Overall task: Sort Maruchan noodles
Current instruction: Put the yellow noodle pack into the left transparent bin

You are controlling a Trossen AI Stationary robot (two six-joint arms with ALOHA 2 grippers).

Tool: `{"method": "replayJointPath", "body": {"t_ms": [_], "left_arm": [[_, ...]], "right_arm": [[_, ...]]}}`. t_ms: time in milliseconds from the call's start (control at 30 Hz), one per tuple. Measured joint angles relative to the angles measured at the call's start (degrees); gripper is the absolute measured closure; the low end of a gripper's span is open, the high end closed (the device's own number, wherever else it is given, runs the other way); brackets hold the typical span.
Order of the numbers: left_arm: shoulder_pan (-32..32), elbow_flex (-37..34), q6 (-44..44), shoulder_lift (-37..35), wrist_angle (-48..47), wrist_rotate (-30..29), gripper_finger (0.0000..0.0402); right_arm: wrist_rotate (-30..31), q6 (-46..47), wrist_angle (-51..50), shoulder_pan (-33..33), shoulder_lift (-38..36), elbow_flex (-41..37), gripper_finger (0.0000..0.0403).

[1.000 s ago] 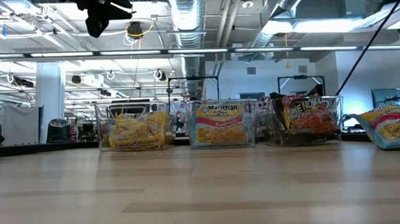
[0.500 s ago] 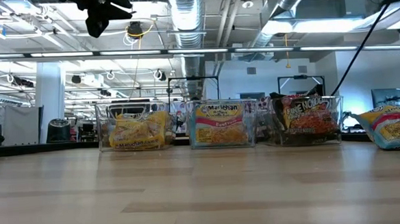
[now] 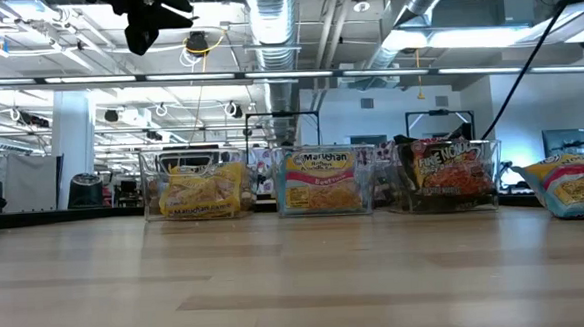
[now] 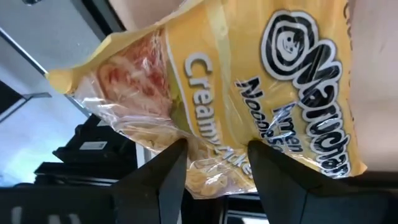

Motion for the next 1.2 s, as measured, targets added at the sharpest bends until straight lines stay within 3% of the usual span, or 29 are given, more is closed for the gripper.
{"method": "replayJointPath", "body": {"t_ms": [167,533,767,1067,1200], "left_arm": [[0.00,0.00,-0.35,0.00,-0.01,0.01,0.0301],[0.00,0.00,-0.37,0.00,0.00,-0.01,0.0301],[0.02,0.00,-0.37,0.00,-0.01,-0.01,0.0301],[0.00,0.01,-0.44,1.64,-0.70,0.36,0.0301],[0.02,0.02,-0.56,2.84,-1.56,0.52,0.0301]], "right_arm": [[-0.33,1.15,-1.00,-1.60,0.64,-0.09,0.0229],[-2.53,-1.76,-1.09,-4.36,0.97,-0.41,0.0389],[-0.68,-6.98,-5.61,-6.14,-0.54,1.21,0.0398],[14.26,-7.99,-11.51,-11.55,-8.50,1.25,0.0400],[17.64,-9.28,-11.97,-15.54,-11.61,1.27,0.0400]]}}
